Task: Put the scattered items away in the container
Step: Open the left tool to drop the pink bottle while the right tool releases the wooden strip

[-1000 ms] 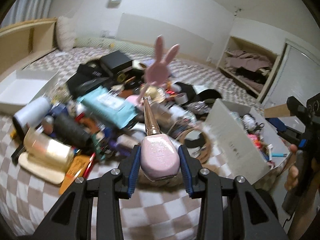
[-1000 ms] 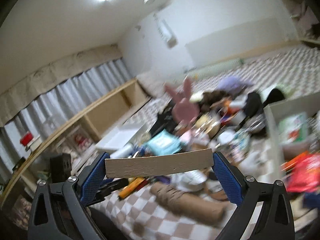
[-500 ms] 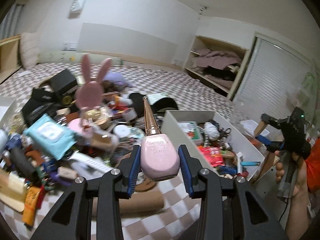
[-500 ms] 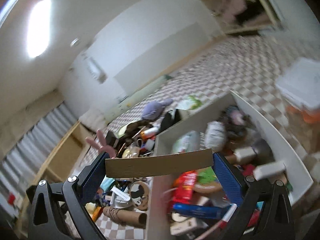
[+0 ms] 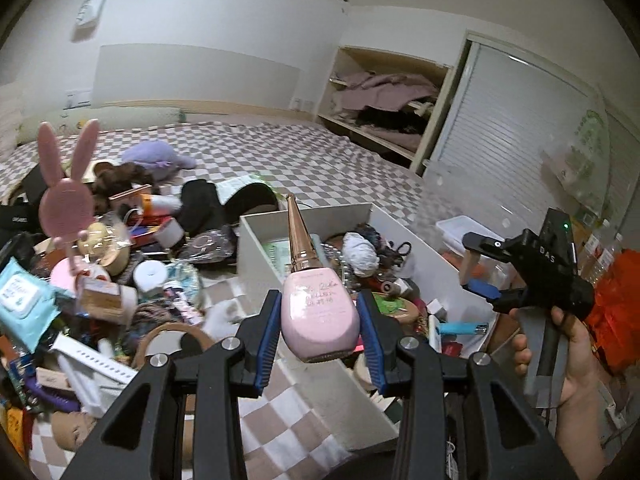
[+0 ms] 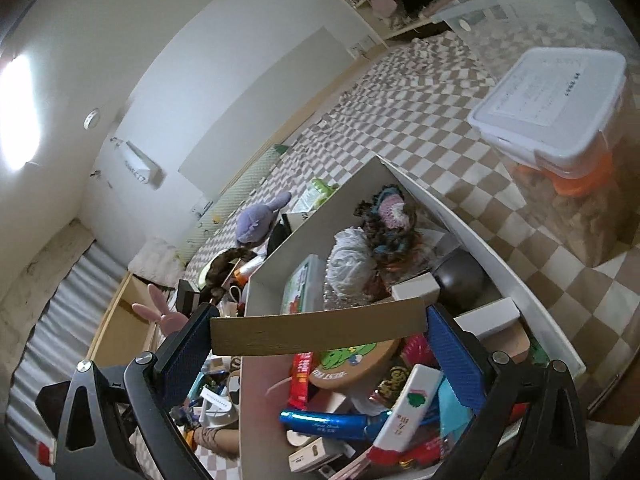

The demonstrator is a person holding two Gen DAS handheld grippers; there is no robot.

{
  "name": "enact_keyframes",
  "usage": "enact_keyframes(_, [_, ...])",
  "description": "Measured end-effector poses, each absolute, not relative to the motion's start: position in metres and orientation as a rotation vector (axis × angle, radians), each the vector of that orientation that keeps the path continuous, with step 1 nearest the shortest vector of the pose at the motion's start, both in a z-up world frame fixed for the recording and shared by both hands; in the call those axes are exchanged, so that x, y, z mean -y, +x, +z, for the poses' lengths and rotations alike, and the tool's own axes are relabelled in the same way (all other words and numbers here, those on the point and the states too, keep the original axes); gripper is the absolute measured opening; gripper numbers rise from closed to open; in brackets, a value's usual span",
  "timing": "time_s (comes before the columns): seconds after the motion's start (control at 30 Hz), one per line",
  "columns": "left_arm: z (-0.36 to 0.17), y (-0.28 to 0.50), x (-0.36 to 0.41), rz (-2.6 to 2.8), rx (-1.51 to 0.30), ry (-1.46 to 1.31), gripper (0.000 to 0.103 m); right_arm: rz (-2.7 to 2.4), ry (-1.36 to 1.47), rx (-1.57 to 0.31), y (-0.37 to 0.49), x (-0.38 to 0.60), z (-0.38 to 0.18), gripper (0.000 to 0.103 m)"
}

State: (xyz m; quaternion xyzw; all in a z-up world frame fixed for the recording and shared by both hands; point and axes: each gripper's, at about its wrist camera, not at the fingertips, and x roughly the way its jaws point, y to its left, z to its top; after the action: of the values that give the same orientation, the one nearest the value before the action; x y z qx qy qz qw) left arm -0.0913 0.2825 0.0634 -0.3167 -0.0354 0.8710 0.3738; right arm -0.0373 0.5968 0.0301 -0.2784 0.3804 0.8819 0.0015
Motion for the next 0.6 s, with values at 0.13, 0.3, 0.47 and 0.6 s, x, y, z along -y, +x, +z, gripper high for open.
enact_keyframes(0.13, [0.060,-0.096,-0.298,2.210,0.071,-0.828,0.038,2.718,-0.878,-1.205,-0.039,-0.606,0.025,0.101])
enact_keyframes(0.3, [0.055,-0.100,-0.315,2.196,0.044,-0.850,0.038,2.691,-0.884,-1.224,-0.046,-0.607,0.021,0.103])
enact_keyframes(0.47, [0.050,-0.103,-0.329,2.185,0.017,-0.868,0.038,2.682,-0.887,-1.242,-0.049,-0.606,0.019,0.103])
enact_keyframes(0.6, [0.046,-0.107,-0.337,2.177,0.009,-0.884,0.038,2.691,-0.879,-1.294,-0.047,-0.607,0.016,0.103])
